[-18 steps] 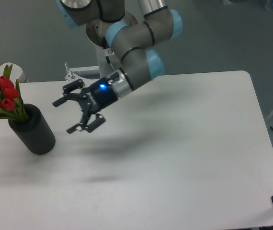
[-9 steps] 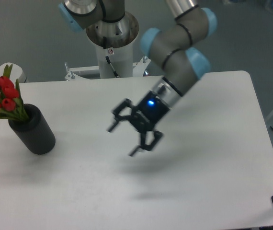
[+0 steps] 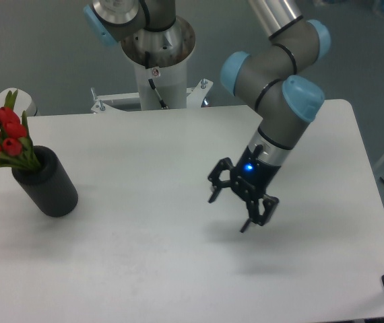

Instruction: Insert the flowers into the vase

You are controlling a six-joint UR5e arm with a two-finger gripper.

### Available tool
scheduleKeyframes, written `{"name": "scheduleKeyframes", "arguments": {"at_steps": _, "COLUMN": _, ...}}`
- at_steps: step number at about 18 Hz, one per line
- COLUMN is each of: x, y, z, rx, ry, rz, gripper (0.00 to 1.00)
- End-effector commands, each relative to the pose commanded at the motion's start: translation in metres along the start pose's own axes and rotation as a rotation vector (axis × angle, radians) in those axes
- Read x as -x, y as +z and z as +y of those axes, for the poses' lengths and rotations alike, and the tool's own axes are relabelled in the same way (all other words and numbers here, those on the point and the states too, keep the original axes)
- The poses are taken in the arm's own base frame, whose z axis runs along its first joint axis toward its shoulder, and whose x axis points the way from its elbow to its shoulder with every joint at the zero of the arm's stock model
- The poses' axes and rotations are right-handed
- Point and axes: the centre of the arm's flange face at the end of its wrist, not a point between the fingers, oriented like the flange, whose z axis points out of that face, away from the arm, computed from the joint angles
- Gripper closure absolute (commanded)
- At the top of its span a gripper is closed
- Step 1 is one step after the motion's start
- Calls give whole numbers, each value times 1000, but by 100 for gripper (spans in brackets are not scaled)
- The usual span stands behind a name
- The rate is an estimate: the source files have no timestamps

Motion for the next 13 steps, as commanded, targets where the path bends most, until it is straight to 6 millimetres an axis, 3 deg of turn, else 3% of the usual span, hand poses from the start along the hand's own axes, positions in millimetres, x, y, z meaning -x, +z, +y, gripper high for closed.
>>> {"name": "scheduleKeyframes", "arguments": {"at_steps": 4, "x": 13, "y": 20, "z": -11, "rx": 182, "ry": 46, "rz": 50, "gripper": 0}}
{"name": "scheduleKeyframes", "arguments": {"at_steps": 11, "x": 17, "y": 42, "z": -5, "rx": 300, "ry": 102, "rz": 87, "gripper": 0}}
{"name": "scheduleKeyframes", "arguments": {"at_steps": 13, "x": 18, "y": 39, "z": -7, "rx": 301, "ry": 112, "rz": 87, "gripper": 0}}
